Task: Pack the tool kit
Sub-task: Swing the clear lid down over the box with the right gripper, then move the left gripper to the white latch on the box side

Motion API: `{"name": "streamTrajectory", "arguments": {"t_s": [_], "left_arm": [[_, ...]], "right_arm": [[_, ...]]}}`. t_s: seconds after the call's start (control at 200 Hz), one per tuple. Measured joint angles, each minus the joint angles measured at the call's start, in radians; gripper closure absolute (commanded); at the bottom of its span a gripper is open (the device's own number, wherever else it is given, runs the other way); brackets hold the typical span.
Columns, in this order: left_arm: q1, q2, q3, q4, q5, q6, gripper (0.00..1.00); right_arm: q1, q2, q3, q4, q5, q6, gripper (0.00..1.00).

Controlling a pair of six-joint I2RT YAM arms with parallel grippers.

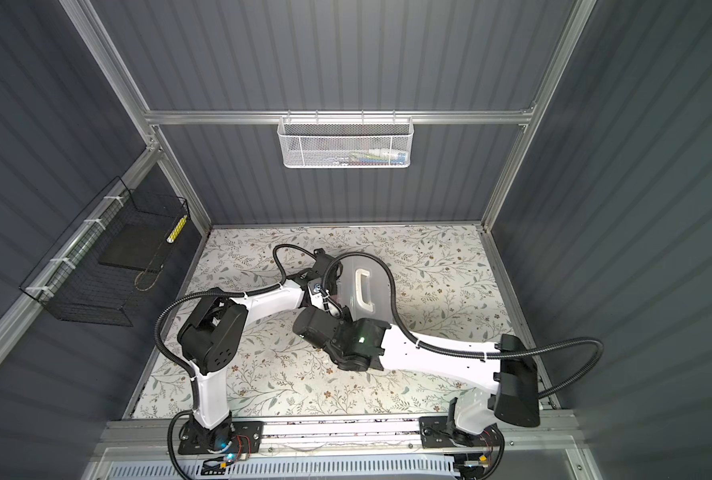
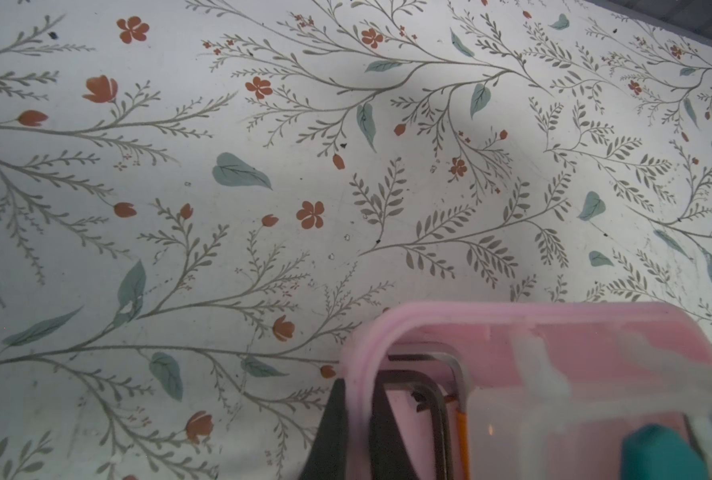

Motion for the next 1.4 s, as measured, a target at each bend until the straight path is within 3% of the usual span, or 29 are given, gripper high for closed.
{"name": "streamTrajectory", "arguments": {"t_s": [0.045, 0.19, 0.36, 0.885, 1.201, 1.401], "left_arm": [[0.002, 0.0, 0.0, 0.0, 0.005, 0.0, 0.97], [0.007, -0.002, 0.0, -0.005, 0.021, 0.004, 0.69], [0.02, -0.006, 0.0, -0.024, 0.034, 0.024, 0.55], [0.029, -0.082, -0.008, -0.053, -0.011, 0.053, 0.4], [0.06, -0.112, -0.024, -0.05, -0.023, 0.054, 0.41], [0.103, -0.211, -0.143, -0.026, 0.011, 0.083, 0.41]], "right_arm": [[0.0, -0.027, 0.0, 0.01, -0.013, -0.006, 0.6], [-0.017, -0.085, -0.013, 0.031, -0.05, -0.016, 0.57], [-0.084, -0.147, -0.095, 0.037, -0.094, 0.008, 0.57], [-0.251, -0.227, -0.264, 0.09, -0.226, 0.053, 0.58], [-0.266, -0.192, -0.288, 0.12, -0.272, 0.068, 0.58], [-0.282, -0.187, -0.291, 0.125, -0.298, 0.07, 0.59]]}}
